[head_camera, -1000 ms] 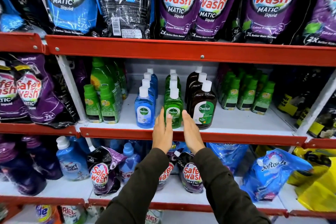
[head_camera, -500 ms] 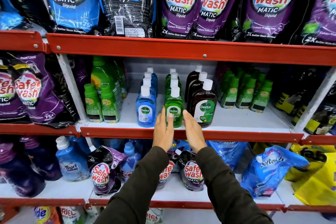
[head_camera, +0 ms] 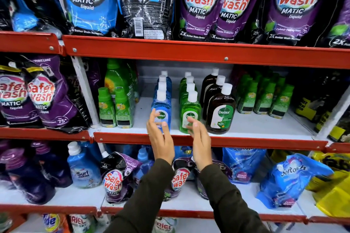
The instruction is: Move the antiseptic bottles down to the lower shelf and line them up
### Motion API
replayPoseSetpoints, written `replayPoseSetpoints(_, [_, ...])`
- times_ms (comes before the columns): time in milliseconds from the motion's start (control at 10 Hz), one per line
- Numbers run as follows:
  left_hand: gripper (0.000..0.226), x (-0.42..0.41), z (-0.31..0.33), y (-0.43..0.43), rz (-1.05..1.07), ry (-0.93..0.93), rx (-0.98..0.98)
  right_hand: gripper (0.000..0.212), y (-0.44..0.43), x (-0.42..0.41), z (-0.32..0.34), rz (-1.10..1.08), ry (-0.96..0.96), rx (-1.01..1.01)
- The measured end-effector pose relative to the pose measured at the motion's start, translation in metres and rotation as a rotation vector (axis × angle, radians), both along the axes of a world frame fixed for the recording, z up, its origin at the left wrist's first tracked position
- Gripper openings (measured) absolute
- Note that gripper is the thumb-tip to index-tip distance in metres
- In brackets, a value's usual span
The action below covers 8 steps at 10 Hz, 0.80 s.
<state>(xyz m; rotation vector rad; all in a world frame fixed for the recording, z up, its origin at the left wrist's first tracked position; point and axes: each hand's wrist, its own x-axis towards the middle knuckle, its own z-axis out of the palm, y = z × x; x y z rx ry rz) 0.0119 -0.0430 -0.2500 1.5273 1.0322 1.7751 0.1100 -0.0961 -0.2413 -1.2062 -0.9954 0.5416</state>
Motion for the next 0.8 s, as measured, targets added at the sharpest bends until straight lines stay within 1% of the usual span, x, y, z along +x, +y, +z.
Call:
replayPoseSetpoints(100, [0.058,-0.016,0.005,0.022,0.005,-0.024,-0.093,0.058,0.012,-0.025,0.009,0.211,0.031,-0.119])
replayPoseSetpoints(200, [0.07,-0.031,0.009,0.043,-0.141,0.027,-0.251,0.061,0.028,-0.042,0.017,0.275,0.048,-0.207])
replayPoseSetpoints(300, [0.088,-0.039,0.012,0.052,-0.362,-0.037,-0.306,0.064,0.038,-0.048,0.02,0.258,0.028,-0.257])
replayPoseSetpoints(400, [0.096,-0.043,0.012,0.054,-0.475,-0.093,-0.345,0.067,0.043,-0.049,0.022,0.244,-0.003,-0.282])
replayPoseSetpoints(600, [0.091,-0.046,0.011,0.051,-0.521,-0.095,-0.345,0.067,0.041,-0.05,0.021,0.219,-0.028,-0.265])
replayPoseSetpoints(700, [0.092,-0.048,0.016,0.045,-0.517,-0.048,-0.348,0.066,0.038,-0.052,0.022,0.214,-0.037,-0.284])
replayPoseSetpoints(800, [0.078,-0.049,0.013,0.039,-0.378,-0.01,-0.266,0.061,0.034,-0.048,0.021,0.211,0.016,-0.267])
